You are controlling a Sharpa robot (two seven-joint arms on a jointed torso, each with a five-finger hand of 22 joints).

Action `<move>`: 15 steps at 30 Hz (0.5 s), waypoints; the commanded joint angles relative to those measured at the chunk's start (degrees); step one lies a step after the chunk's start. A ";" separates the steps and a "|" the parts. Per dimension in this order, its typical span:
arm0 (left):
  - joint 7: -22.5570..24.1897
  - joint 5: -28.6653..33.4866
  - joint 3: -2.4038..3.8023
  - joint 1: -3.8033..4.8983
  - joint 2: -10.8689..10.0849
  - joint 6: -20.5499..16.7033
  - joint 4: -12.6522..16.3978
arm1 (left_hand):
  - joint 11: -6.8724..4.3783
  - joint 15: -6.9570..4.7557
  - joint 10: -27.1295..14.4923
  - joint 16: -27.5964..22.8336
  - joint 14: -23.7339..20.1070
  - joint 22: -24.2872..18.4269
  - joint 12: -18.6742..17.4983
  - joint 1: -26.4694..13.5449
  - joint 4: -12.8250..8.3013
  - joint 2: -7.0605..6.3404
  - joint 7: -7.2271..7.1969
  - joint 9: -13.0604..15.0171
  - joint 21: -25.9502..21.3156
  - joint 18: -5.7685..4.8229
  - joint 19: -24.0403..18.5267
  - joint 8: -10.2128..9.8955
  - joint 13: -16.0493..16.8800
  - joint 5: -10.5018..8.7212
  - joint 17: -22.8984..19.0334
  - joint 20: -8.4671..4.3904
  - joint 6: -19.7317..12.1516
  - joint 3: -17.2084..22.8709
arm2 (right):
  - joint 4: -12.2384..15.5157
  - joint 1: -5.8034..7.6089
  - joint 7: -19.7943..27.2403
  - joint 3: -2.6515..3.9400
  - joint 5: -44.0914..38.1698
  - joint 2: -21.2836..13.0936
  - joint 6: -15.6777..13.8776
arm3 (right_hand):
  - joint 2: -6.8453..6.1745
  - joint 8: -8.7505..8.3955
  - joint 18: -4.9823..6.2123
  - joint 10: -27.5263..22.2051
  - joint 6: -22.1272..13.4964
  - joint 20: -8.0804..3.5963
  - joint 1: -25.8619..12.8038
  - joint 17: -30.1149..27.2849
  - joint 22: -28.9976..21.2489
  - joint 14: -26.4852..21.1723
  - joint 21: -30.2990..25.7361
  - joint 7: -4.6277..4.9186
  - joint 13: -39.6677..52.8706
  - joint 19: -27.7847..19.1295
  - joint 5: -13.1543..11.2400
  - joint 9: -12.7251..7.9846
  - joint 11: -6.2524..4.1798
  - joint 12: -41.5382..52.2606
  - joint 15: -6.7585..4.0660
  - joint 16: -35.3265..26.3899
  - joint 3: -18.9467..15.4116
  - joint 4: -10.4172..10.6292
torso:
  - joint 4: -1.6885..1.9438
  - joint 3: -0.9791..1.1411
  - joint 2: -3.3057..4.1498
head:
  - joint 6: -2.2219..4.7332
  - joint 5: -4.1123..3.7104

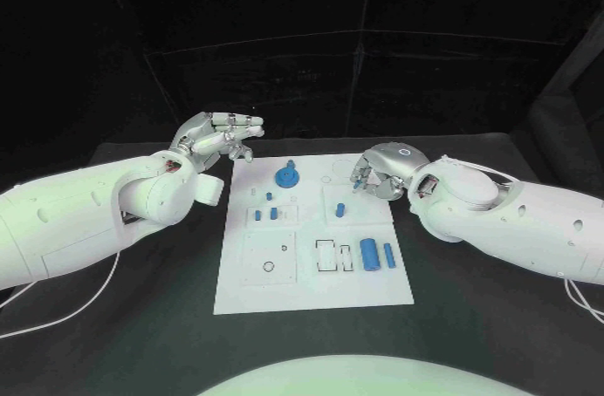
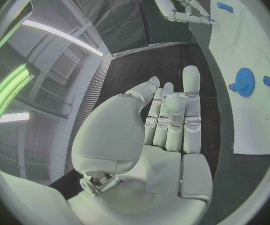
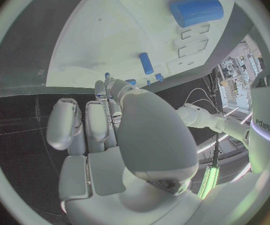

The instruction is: Assemble the parts on the task board

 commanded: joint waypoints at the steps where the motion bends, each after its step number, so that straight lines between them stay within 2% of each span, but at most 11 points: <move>1: 0.74 0.26 0.05 0.09 -0.02 0.30 -0.11 | -0.06 -0.07 0.13 -0.28 -0.29 -0.05 0.18 -0.36 -0.12 -0.09 0.00 -0.09 -0.19 0.79 -0.36 0.37 0.06 -0.19 -0.05 -0.11 0.21 0.15 | 2.39 0.15 -0.12 0.17 1.10 -0.65 -3.34 | 0.24 0.12 -0.65 0.26 0.56 -0.20 -0.54 -0.01 0.05 2.06 0.39 0.00 -0.06 0.30 -0.25 0.05 -0.01 -0.29 -0.39 -0.02 0.13 -0.19 | 0.05 -0.03 -0.03 | 0.01 0.10; 8: 0.68 0.26 0.05 0.09 0.25 0.41 -0.48 | -0.06 -0.07 0.13 -0.28 -0.29 -0.05 0.18 -0.36 -0.12 -0.09 0.00 -0.09 -0.19 0.79 -0.36 0.37 0.06 -0.19 -0.05 -0.11 0.21 0.15 | 8.25 0.19 0.28 0.41 2.11 -0.84 -4.69 | 0.17 0.10 -0.68 0.29 0.59 -0.22 -0.59 0.10 0.18 2.08 0.46 0.00 -0.08 0.35 -0.25 0.05 -0.02 -0.34 -0.41 0.09 0.17 -0.29 | 0.15 -0.07 -0.01 | 0.02 0.99; 10: 0.64 0.26 0.05 0.09 0.33 0.44 -0.57 | -0.06 -0.07 0.13 -0.28 -0.29 -0.05 0.18 -0.36 -0.12 -0.09 0.00 -0.09 -0.19 0.79 -0.36 0.37 0.06 -0.19 -0.05 -0.11 0.21 0.15 | 9.06 0.20 0.32 0.42 2.31 -0.16 -4.34 | 0.17 0.10 -0.67 0.29 0.59 -0.22 -0.60 0.09 0.17 2.08 0.46 0.00 -0.08 0.34 -0.25 0.05 -0.02 -0.34 -0.41 0.08 0.17 -0.29 | 0.12 -0.09 0.00 | 0.02 1.46; 13: 0.60 0.26 0.05 0.10 0.49 0.47 -0.72 | -0.06 -0.07 0.13 -0.28 -0.29 -0.05 0.18 -0.36 -0.12 -0.09 0.00 -0.09 -0.19 0.79 -0.36 0.37 0.06 -0.19 -0.05 -0.11 0.21 0.15 | 9.62 0.19 0.51 0.41 2.86 1.29 -3.52 | 0.16 0.07 -0.64 0.29 0.58 -0.24 -0.64 -0.02 0.01 2.07 0.38 0.01 -0.10 0.28 -0.22 0.04 -0.02 -0.40 -0.41 0.02 0.24 -0.35 | 0.10 -0.13 0.03 | -0.35 2.77; 15: 0.60 0.26 0.05 0.10 0.60 0.51 -0.77 | -0.06 -0.07 0.11 -0.29 -0.30 -0.06 0.18 -0.35 -0.13 -0.09 0.00 -0.10 -0.20 0.79 -0.36 0.37 0.06 -0.19 -0.07 -0.11 0.21 0.15 | 9.74 0.19 0.66 0.39 3.08 2.33 -2.97 | 0.16 0.04 -0.64 0.28 0.57 -0.25 -0.67 -0.03 0.00 2.07 0.37 0.02 -0.12 0.27 -0.21 0.03 -0.01 -0.44 -0.41 0.02 0.28 -0.40 | 0.12 -0.13 0.04 | -0.51 3.29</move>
